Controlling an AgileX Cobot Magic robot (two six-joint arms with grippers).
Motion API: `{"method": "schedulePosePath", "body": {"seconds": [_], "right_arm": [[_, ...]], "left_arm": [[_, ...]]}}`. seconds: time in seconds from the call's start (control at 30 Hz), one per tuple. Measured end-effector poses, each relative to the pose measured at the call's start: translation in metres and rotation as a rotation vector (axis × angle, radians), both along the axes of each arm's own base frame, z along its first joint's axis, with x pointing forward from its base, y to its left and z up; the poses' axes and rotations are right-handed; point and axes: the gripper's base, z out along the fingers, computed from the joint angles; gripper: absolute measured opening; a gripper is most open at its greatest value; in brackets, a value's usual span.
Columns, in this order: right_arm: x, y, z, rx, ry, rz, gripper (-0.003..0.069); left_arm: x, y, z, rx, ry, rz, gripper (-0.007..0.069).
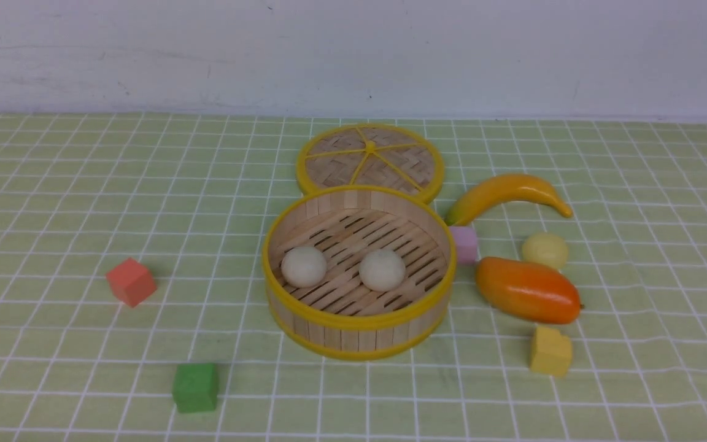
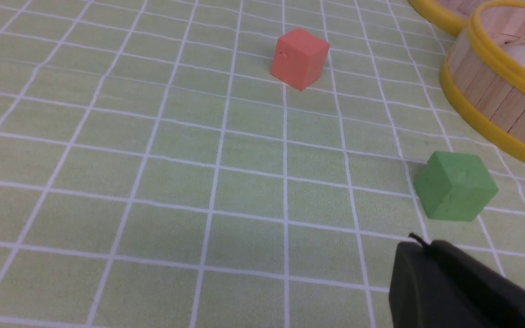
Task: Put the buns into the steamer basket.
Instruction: Use the right arm to grab a steamed stuffed bun
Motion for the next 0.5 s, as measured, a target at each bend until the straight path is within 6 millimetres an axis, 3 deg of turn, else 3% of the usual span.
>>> {"method": "schedulePosePath", "body": {"seconds": [0.5], "right_arm": [[0.004,0.002,0.015,0.044,-0.198,0.012,0.0239]], "left_arm": [[0.0,0.0,0.0,0.0,0.0,0.0,0.0017]]}}
